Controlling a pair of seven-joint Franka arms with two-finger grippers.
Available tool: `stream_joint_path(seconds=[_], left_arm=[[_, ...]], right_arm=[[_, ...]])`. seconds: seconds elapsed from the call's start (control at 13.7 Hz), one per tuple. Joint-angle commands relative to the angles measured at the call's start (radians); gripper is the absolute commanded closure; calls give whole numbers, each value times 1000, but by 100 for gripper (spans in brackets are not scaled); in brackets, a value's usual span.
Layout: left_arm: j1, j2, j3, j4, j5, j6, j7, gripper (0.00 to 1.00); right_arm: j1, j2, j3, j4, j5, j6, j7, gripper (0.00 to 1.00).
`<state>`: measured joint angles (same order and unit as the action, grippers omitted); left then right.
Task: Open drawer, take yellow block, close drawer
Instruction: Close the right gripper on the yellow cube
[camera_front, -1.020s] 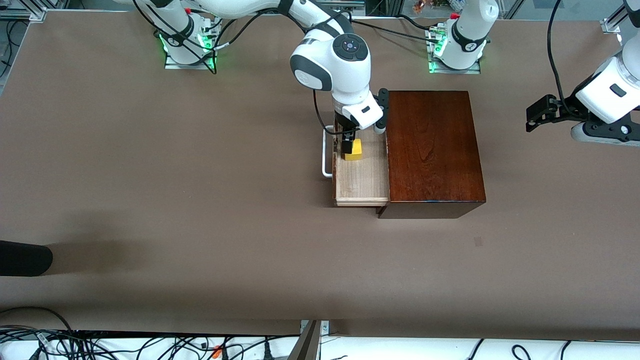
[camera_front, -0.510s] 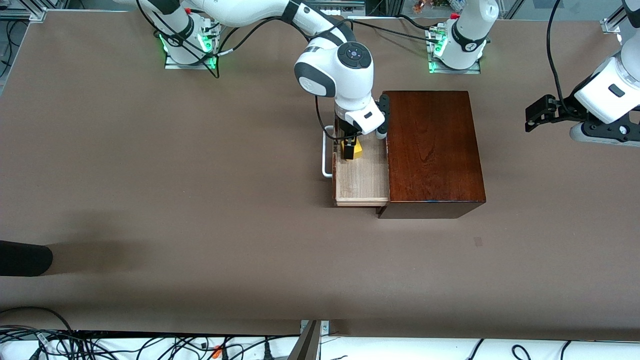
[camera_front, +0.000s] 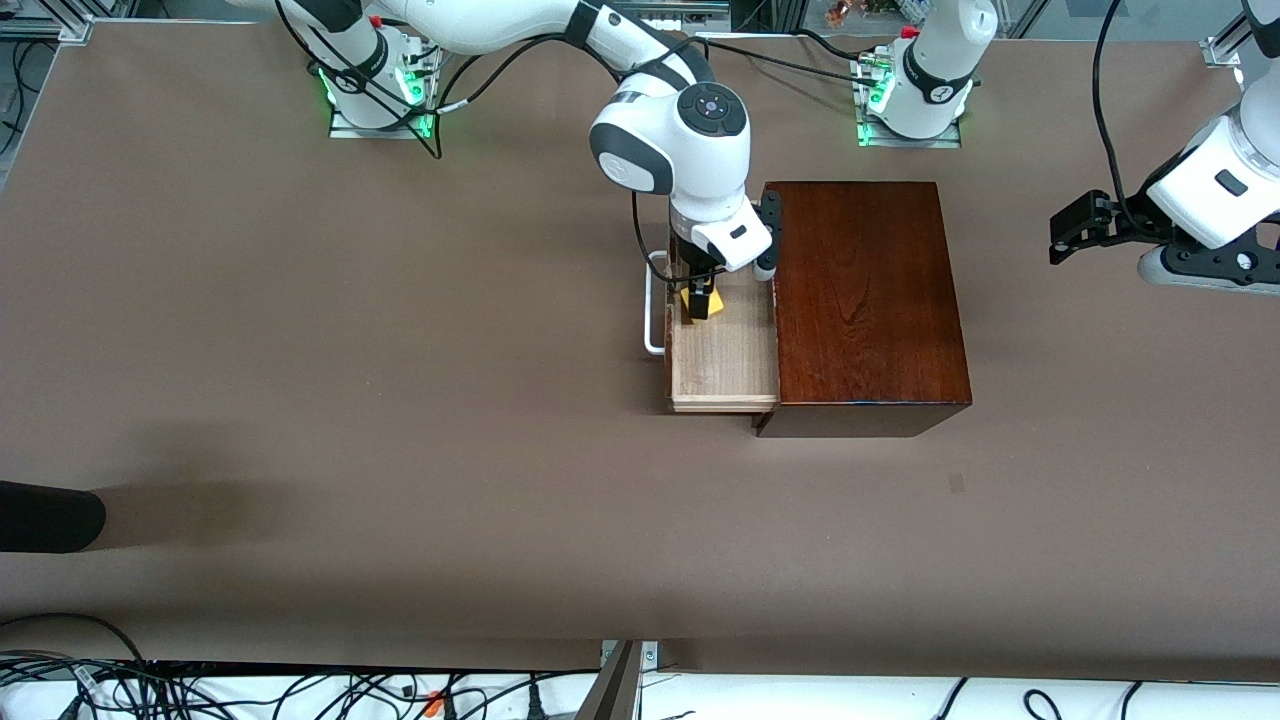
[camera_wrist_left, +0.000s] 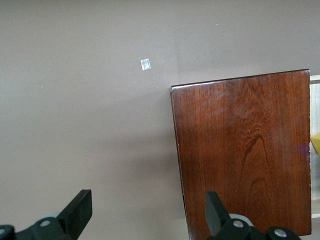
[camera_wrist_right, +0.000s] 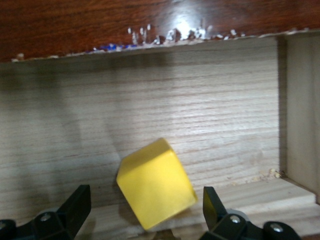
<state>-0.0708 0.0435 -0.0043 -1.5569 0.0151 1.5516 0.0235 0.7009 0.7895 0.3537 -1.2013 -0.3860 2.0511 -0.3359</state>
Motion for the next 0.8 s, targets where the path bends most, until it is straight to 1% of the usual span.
stream_joint_path(seconds=[0.0,0.44,0.73], left_arm=[[-6,-11,1,-9,8,4,4,0],[-9,-5,1,-5,9,2,4,0],[-17,1,0,-3,11,2,4,0]], right_arm=[[12,22,-4,57,-2,-35,-8,1],[14,31,-5,54,-2,-28,-6,0],[14,40,-5,54,-2,-23,37,0]])
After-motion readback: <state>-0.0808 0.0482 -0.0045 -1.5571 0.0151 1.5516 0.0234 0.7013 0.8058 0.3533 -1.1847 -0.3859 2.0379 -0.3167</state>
